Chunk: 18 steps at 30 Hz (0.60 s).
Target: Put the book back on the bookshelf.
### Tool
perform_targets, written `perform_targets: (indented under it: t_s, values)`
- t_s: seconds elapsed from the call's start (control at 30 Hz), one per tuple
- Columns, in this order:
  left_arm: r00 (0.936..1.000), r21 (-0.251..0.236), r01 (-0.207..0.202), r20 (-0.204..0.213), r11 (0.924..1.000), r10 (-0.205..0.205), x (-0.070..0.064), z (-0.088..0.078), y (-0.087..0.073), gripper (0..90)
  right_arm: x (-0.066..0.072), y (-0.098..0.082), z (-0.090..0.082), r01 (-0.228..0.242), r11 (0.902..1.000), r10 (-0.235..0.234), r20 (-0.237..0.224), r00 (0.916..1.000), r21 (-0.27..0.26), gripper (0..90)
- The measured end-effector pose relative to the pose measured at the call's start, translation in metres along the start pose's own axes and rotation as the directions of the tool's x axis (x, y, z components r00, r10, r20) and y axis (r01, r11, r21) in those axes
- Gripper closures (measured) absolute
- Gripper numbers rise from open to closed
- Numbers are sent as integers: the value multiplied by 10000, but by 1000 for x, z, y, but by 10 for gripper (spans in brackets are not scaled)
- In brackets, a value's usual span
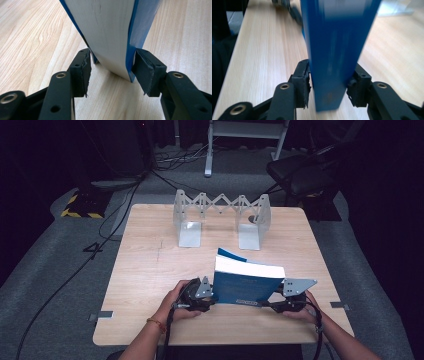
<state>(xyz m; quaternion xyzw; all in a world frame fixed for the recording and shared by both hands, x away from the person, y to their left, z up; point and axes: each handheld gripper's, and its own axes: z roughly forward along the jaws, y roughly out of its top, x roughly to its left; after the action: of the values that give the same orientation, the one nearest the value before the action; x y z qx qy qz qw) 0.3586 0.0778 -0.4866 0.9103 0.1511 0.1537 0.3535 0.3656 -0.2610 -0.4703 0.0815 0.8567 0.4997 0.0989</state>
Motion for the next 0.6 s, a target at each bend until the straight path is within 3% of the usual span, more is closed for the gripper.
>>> perform_targets:
  t_s: [0.1,0.27,0.47,0.5,0.6]
  values:
    - [9999,-19,130,54,9999,-130,0,2,0,482,5,21,-7,163,9981,-146,304,9994,-590,543]
    - [9992,-121,406,60,9991,-406,1,5,0,479,9,42,-11,340,9948,-287,559,9980,-958,542]
    - [9962,-372,819,-269,9959,-829,6,11,0,510,8,55,-17,381,9915,-308,598,9977,-1244,595]
    - [9946,-455,932,-423,9946,-952,7,13,1,561,9,55,-18,375,9914,-292,669,9973,-1255,601]
    - [9922,-559,1069,-590,9927,-1101,10,20,3,554,13,55,-20,420,9925,-288,1141,9930,-1148,600]
